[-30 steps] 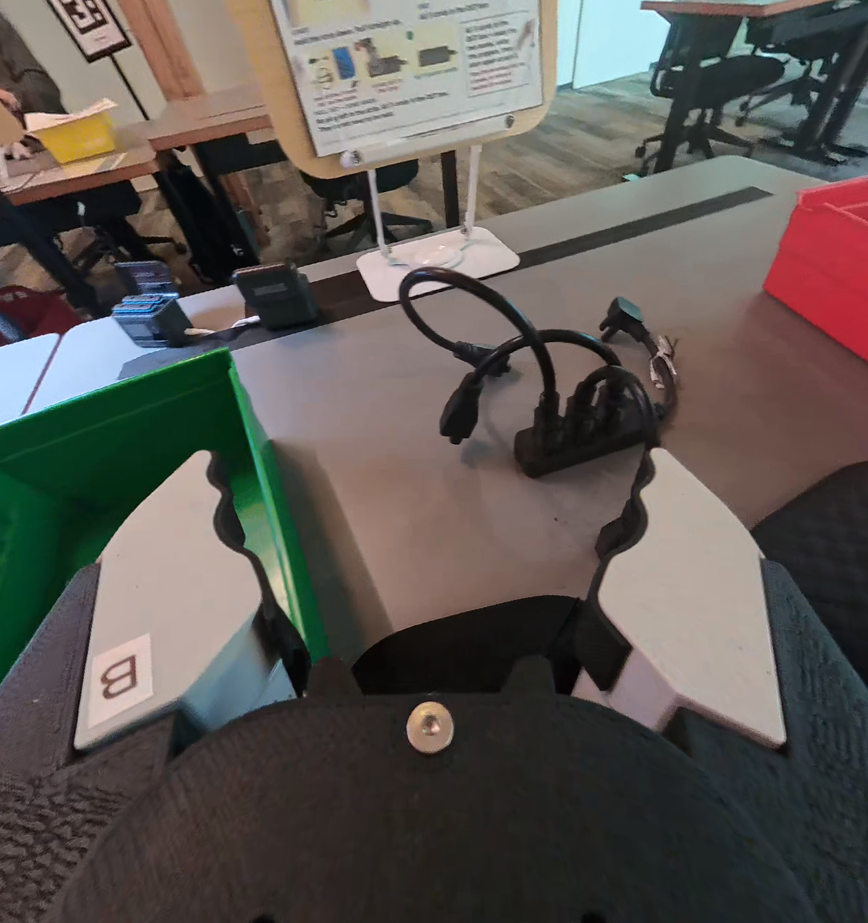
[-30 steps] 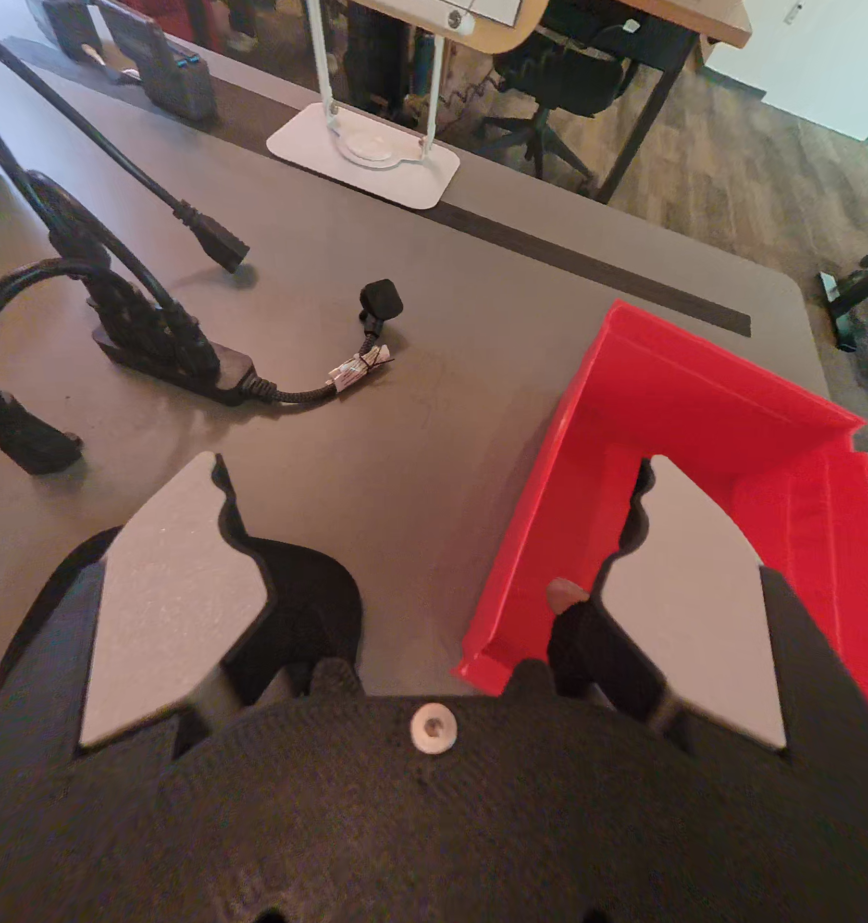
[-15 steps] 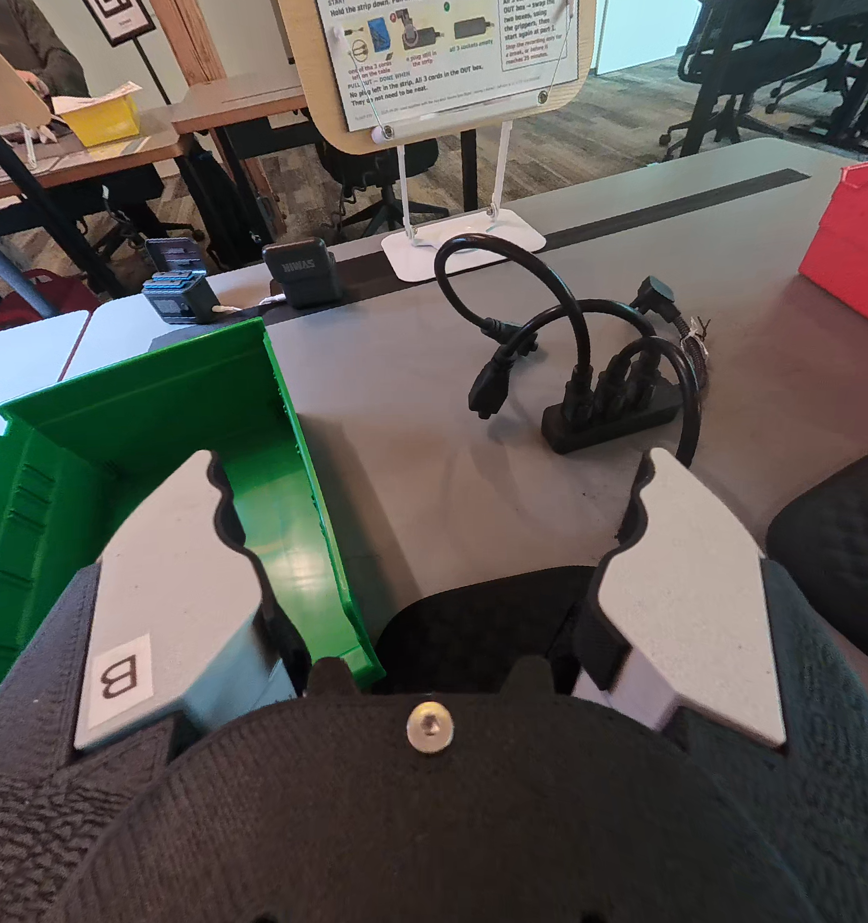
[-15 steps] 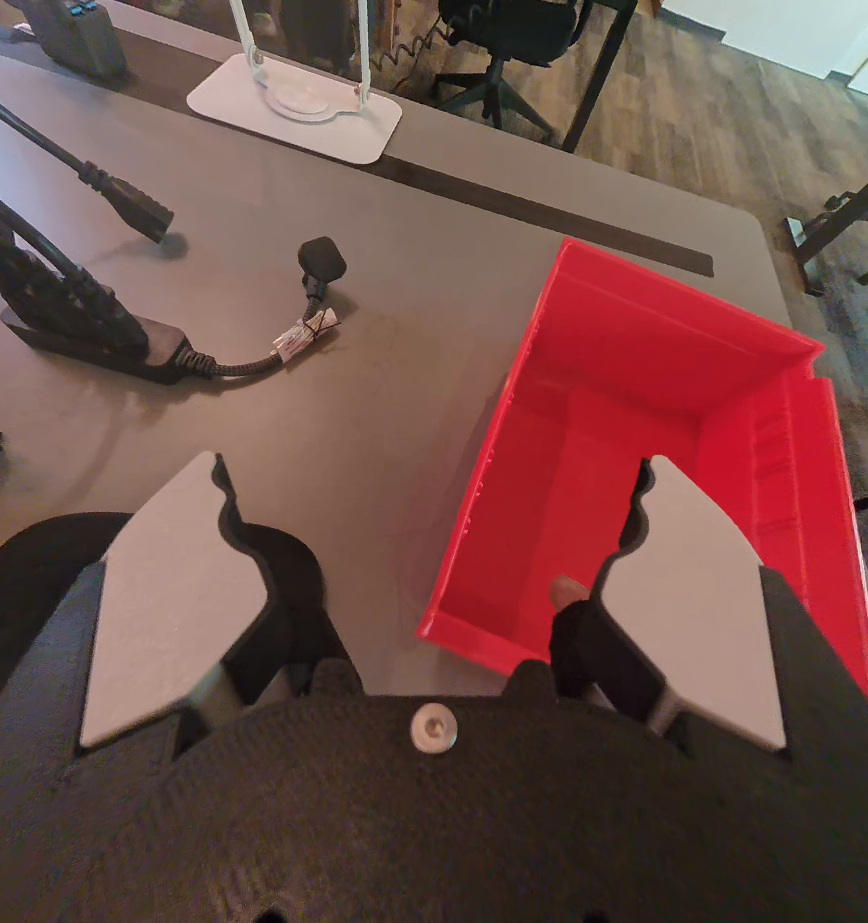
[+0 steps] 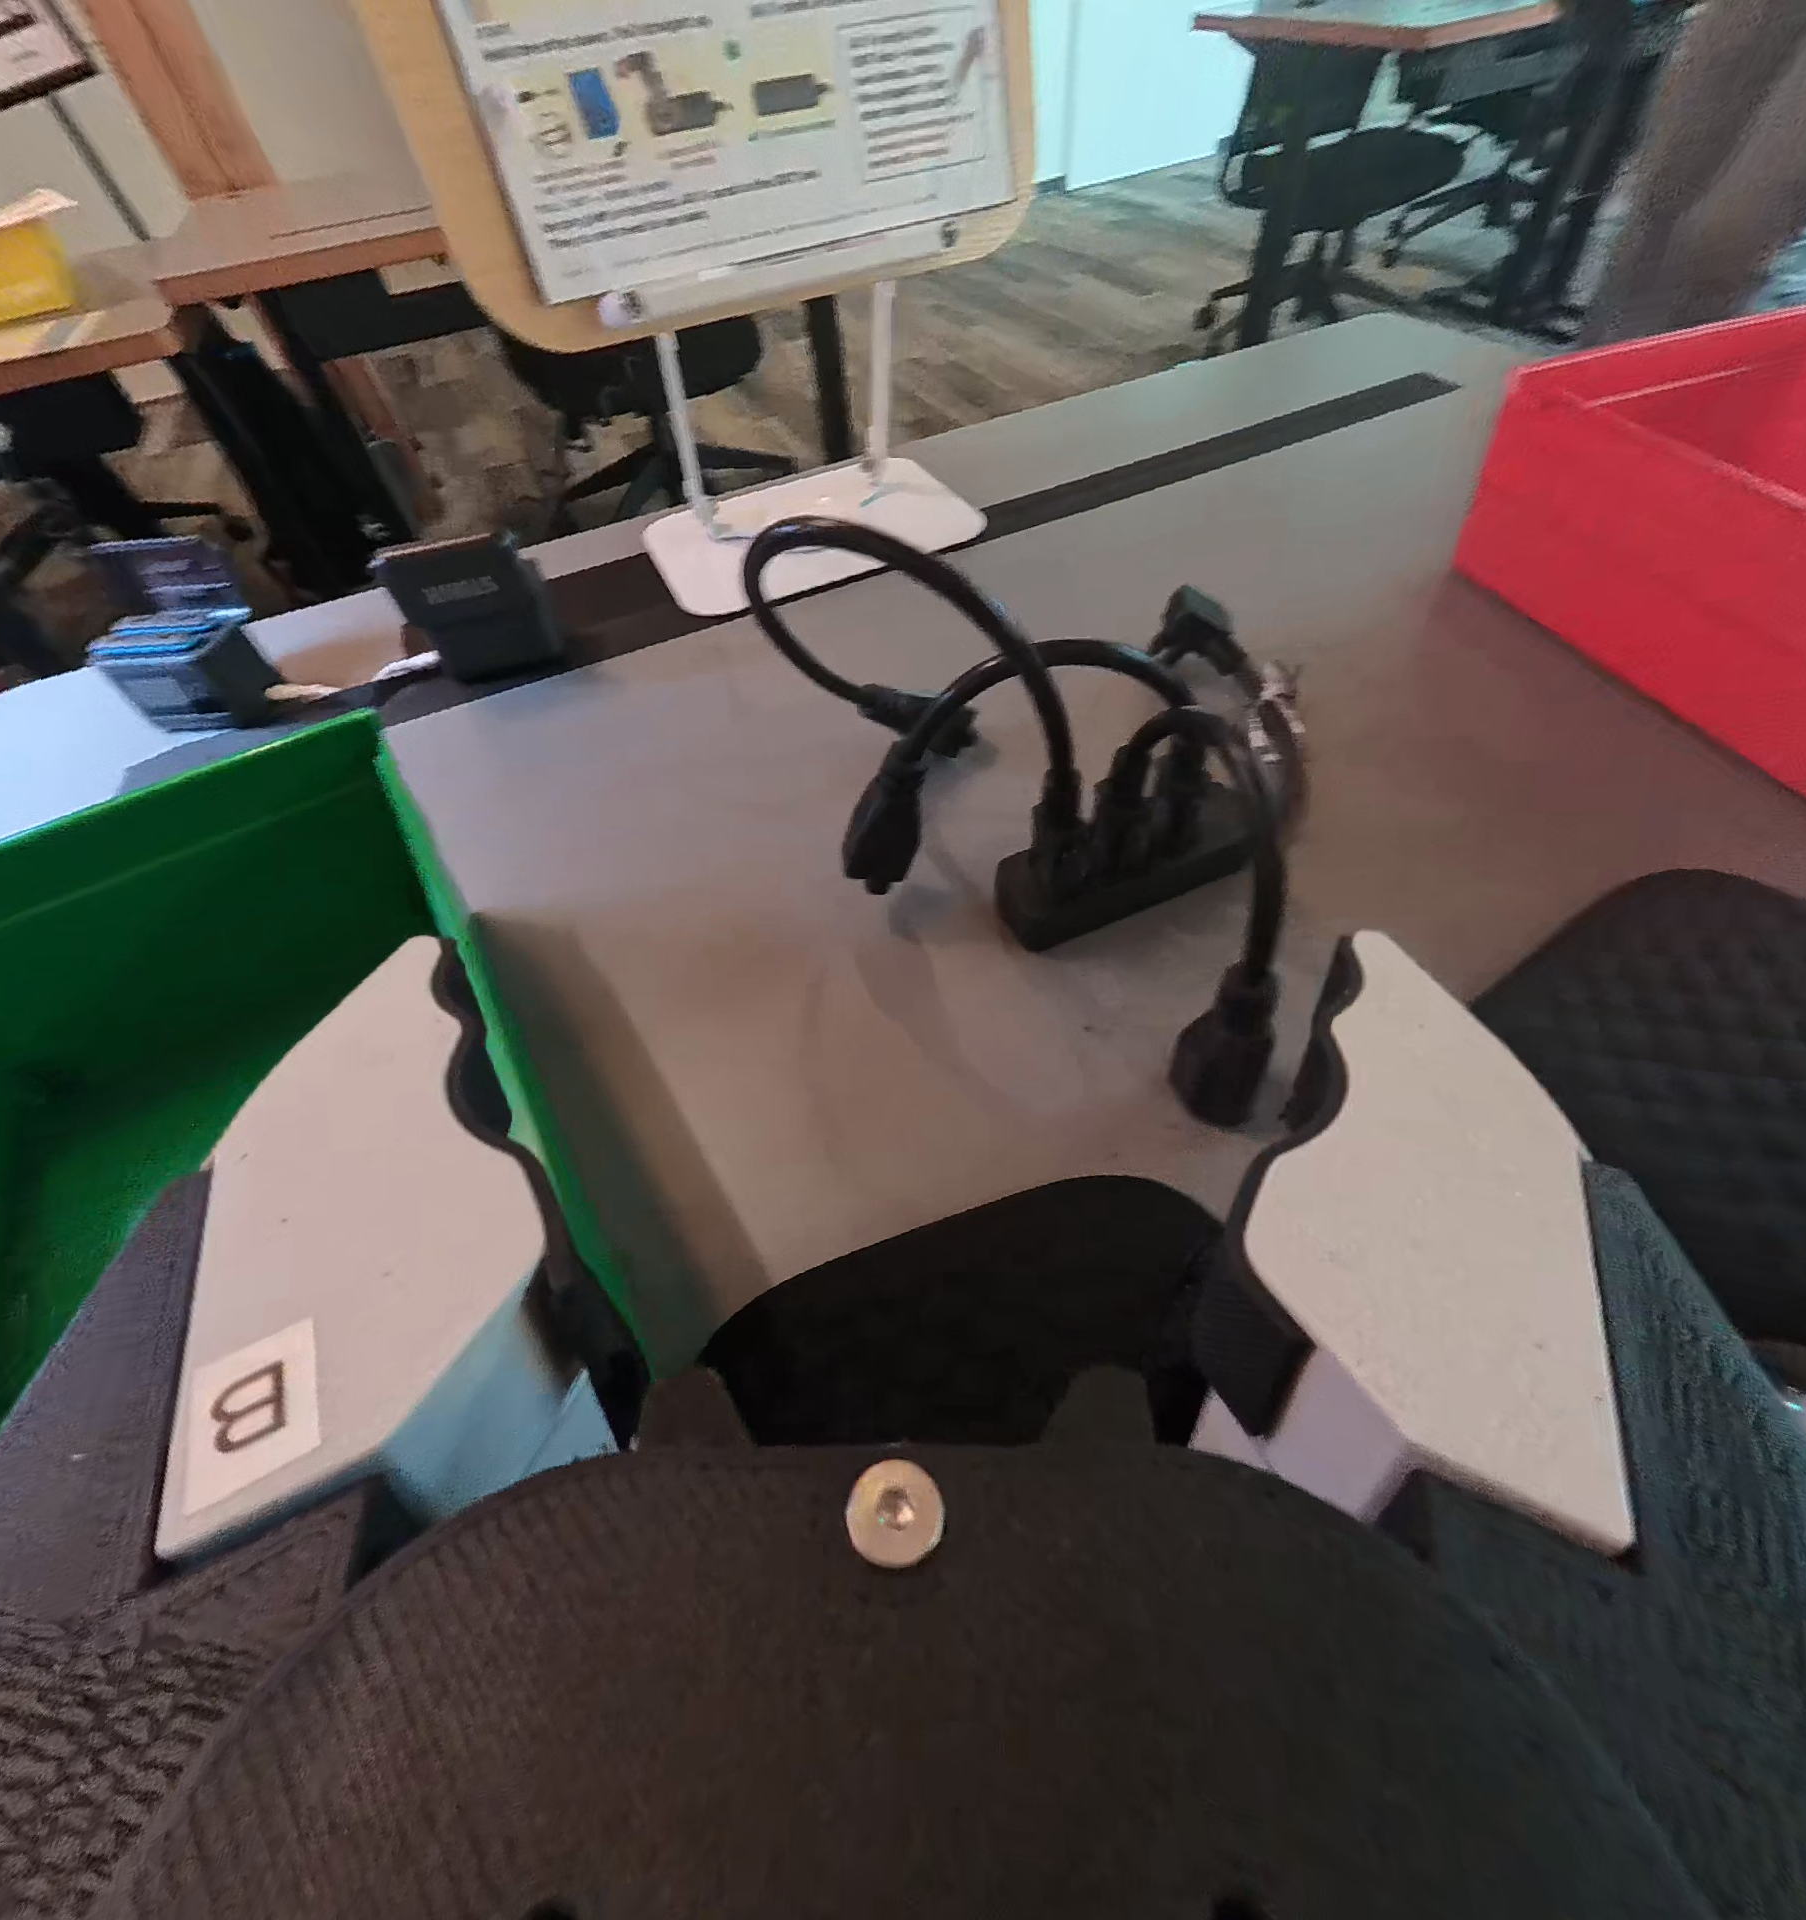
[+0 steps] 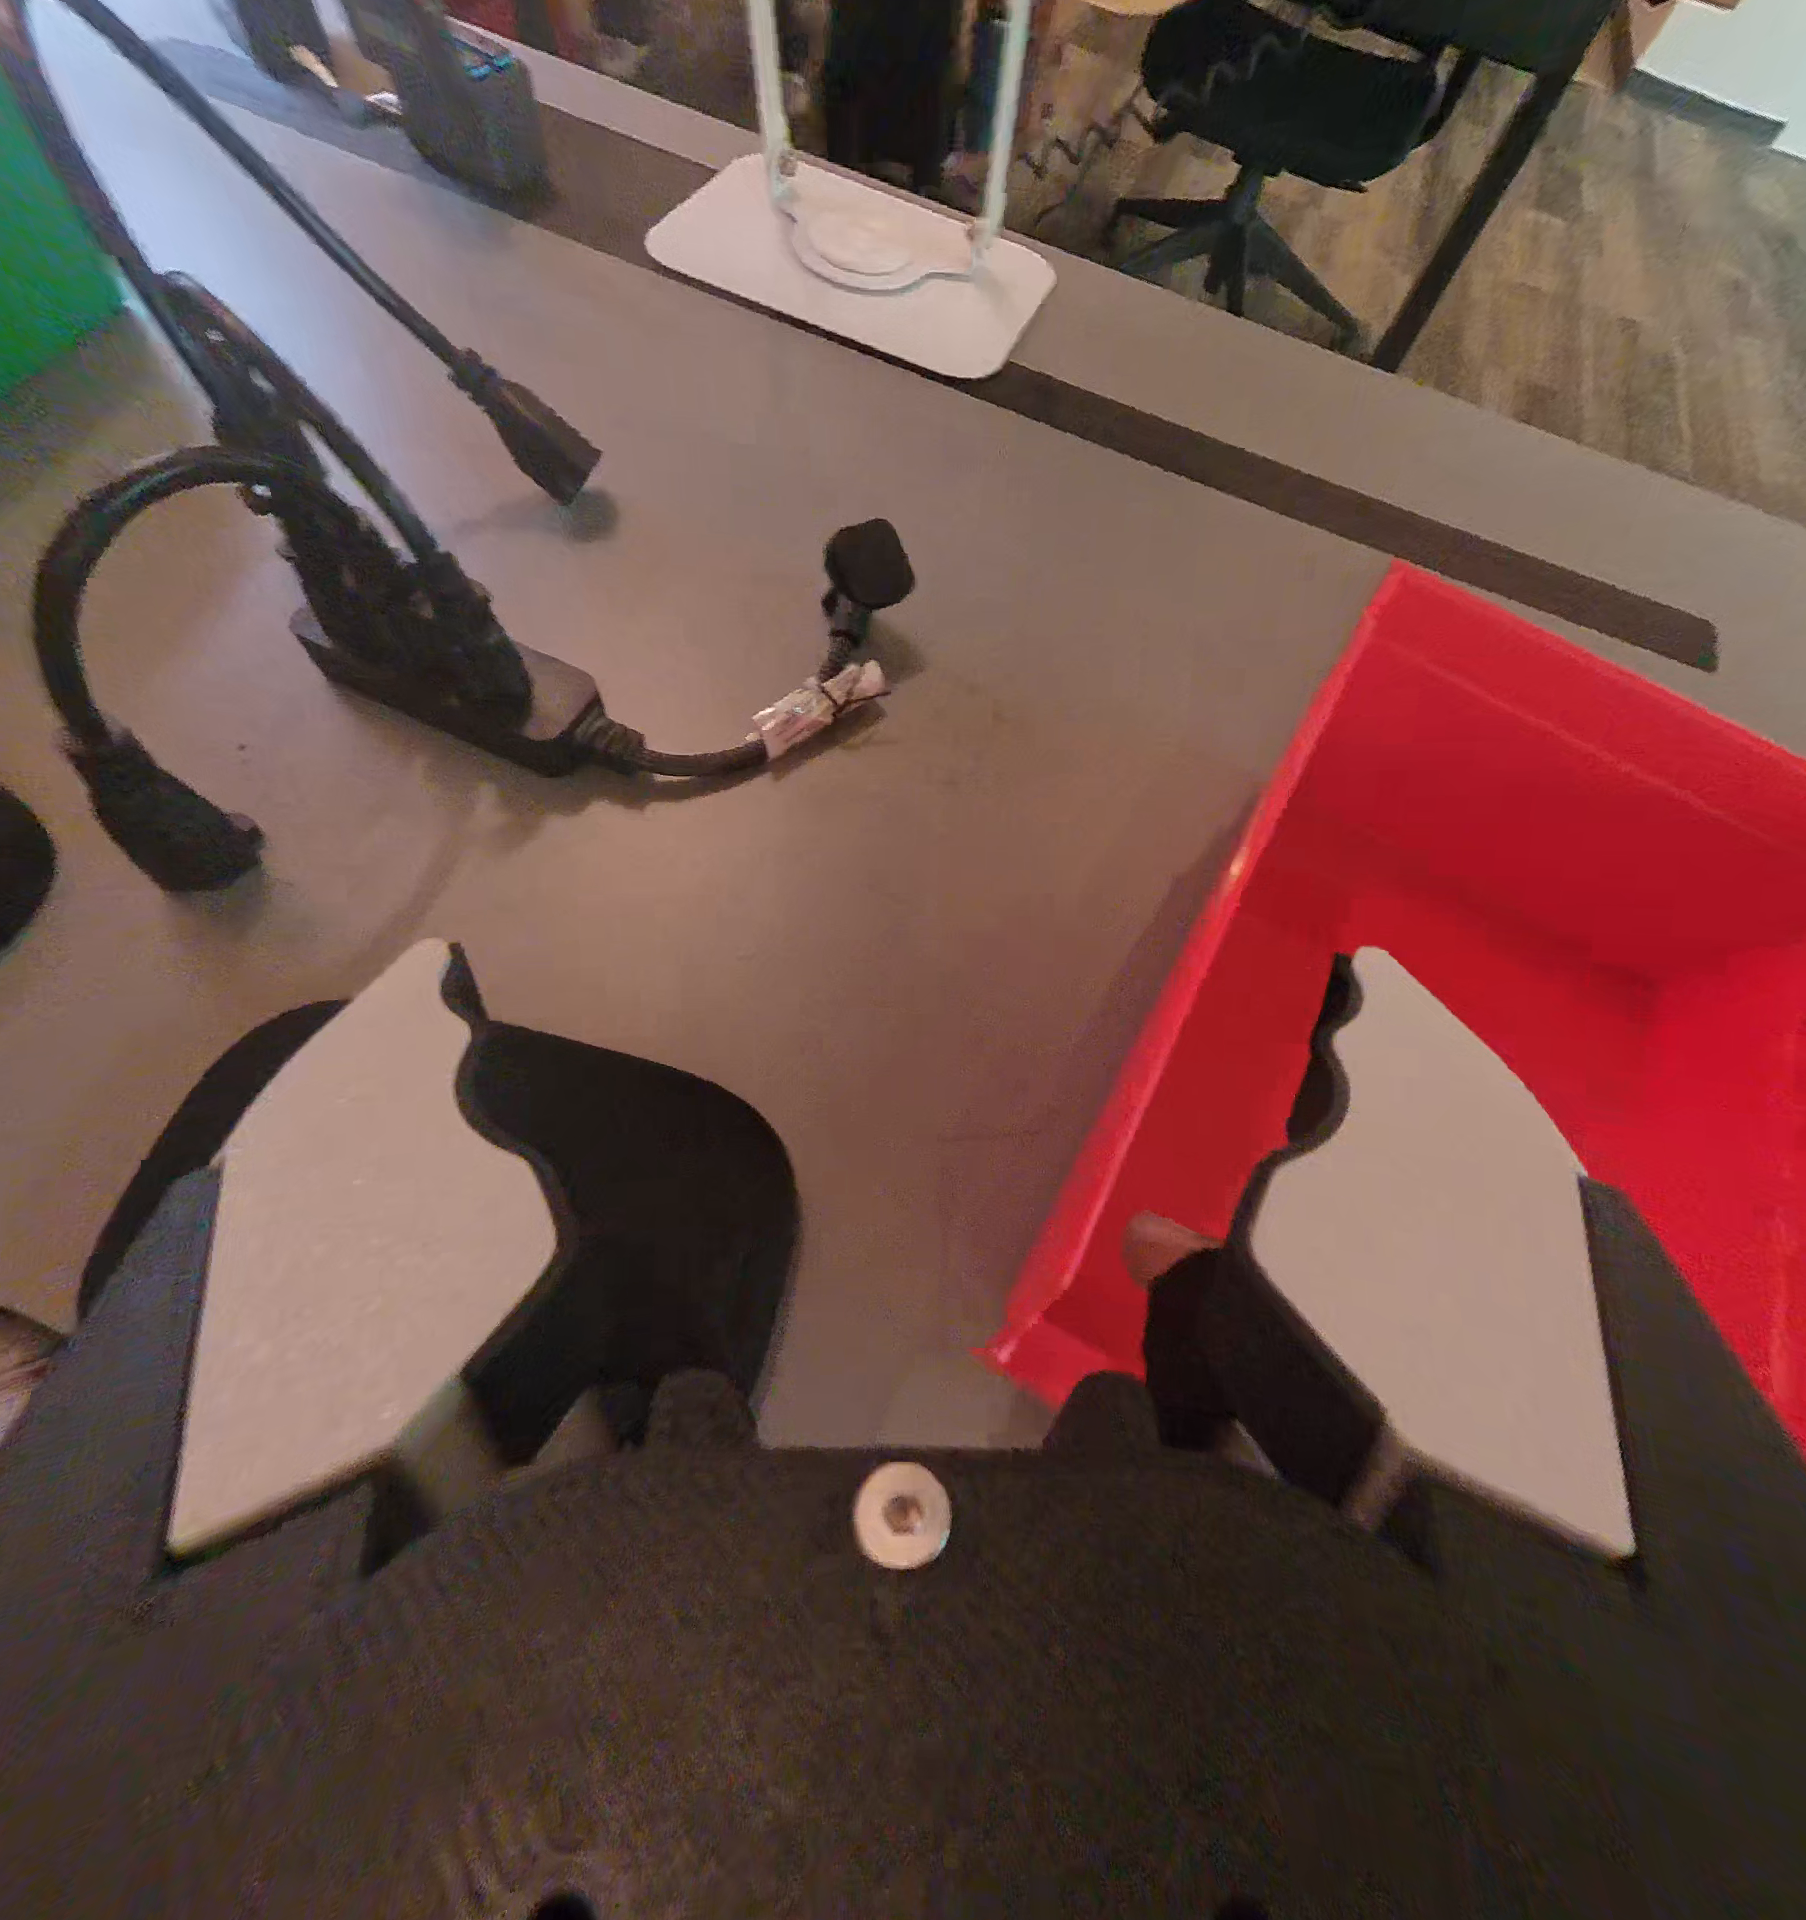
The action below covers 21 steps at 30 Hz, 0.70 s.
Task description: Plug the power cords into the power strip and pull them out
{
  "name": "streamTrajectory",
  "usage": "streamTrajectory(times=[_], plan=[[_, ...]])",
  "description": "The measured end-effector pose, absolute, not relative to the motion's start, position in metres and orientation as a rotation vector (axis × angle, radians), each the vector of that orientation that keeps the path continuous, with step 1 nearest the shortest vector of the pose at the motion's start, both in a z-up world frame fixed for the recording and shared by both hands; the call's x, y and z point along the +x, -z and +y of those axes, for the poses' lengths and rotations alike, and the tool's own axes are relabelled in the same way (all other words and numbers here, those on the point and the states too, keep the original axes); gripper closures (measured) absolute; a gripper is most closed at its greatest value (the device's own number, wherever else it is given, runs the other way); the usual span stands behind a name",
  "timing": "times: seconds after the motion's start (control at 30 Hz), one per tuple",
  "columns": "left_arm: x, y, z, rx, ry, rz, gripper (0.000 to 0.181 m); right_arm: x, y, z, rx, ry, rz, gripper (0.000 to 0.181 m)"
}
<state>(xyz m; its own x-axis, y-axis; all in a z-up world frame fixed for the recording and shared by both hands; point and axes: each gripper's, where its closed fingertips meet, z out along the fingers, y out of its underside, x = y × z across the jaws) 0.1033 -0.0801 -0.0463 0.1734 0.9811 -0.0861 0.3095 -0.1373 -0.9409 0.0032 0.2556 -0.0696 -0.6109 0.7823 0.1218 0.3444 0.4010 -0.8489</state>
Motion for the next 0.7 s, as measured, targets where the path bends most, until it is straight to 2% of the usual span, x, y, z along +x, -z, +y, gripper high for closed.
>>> streamTrajectory(times=[0.1,0.17,0.23,0.3,0.33,0.37,0.4,0.53,0.6,0.7], plan=[[0.098,0.051,-0.048,-1.645,-0.880,-1.137,0.037,0.023,0.073,0.215,-0.791,-1.277,-2.307,0.045],[0.096,0.063,-0.009,-1.714,-0.712,-1.006,0.047,0.043,0.084,0.179,-0.637,-1.363,-2.468,0.061],[0.100,0.075,0.033,-1.798,-0.548,-0.836,0.078,0.057,0.085,0.156,-0.495,-1.413,-2.538,0.084],[0.099,0.086,0.048,-1.861,-0.531,-0.760,0.104,0.058,0.061,0.162,-0.427,-1.466,-2.435,0.132],[0.094,0.090,0.043,-1.884,-0.594,-0.760,0.132,0.055,0.039,0.176,-0.426,-1.513,-2.320,0.171],[0.090,0.092,0.034,-1.890,-0.648,-0.773,0.158,0.054,0.020,0.194,-0.444,-1.548,-2.224,0.181],[0.088,0.093,0.026,-1.878,-0.655,-0.800,0.178,0.053,0.006,0.217,-0.478,-1.546,-2.153,0.181],[0.089,0.092,0.007,-1.820,-0.609,-0.862,0.181,0.045,-0.012,0.298,-0.659,-1.430,-1.961,0.181],[0.089,0.097,0.003,-1.834,-0.596,-0.885,0.177,0.045,-0.012,0.313,-0.718,-1.469,-1.926,0.173],[0.087,0.101,0.003,-1.854,-0.595,-0.901,0.149,0.046,-0.006,0.307,-0.724,-1.527,-1.961,0.150]])
